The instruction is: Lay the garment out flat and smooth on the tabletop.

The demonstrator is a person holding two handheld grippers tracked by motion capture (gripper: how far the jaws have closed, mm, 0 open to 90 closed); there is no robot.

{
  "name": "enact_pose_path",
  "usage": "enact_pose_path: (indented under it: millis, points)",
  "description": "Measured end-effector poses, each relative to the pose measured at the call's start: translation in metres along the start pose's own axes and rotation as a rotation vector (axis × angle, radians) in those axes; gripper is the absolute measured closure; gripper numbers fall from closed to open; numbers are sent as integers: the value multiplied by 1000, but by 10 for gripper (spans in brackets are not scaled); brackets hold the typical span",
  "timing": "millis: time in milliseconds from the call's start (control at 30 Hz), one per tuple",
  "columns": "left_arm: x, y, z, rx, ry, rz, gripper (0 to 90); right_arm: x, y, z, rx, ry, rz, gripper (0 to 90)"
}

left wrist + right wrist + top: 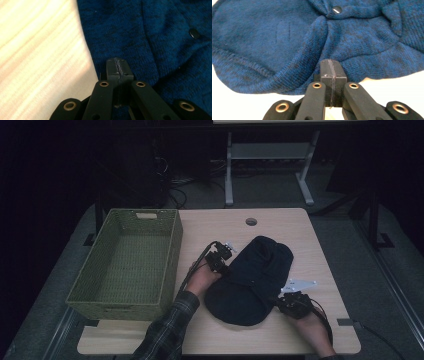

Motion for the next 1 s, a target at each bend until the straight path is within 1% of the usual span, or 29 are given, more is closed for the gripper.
enact_pose_path:
  millis: [100, 167, 233, 333, 400, 467, 533, 667, 800, 933, 1000]
  points:
    - [6, 5, 2, 10, 7, 8, 900, 1, 4, 1, 9, -2, 3, 900]
    - [11, 8, 5, 6, 9, 2, 900, 2, 5, 3, 12, -12, 2, 900]
    - [15, 12, 6, 9, 15, 4, 900, 2, 8, 3, 18, -8, 7, 900]
    - [22, 19, 9, 8, 13, -7, 900, 2, 12, 4, 26, -11, 3, 900]
    - [27, 24, 11, 6, 4, -25, 900, 2, 14, 4, 28, -7, 12, 900]
    - [31, 28, 13, 9, 0, -29, 900, 2, 15, 5, 31, -13, 5, 900]
    - [35, 32, 15, 14, -1, -38, 900, 2, 17, 4, 33, -11, 15, 900]
    - [41, 39, 17, 24, 8, -33, 900, 1, 19, 4, 34, -14, 16, 900]
    - [47, 45, 20, 33, 9, -39, 900, 1, 20, 4, 28, -14, 6, 900]
    - [54, 50, 22, 51, 17, -36, 900, 1, 19, 4, 31, -14, 2, 900]
    - [58, 53, 24, 60, 19, -35, 900, 1, 19, 4, 29, -16, 13, 900]
Point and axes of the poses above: each handheld gripper's, and its own axes: z roughly backward along the jaws, x roughly out of its underside, y roughly to its right, the point moved 8 cm from there along -z, roughly forward along the jaws, and after that the axes turned 1 degree about -y, right-handed, at the moved point
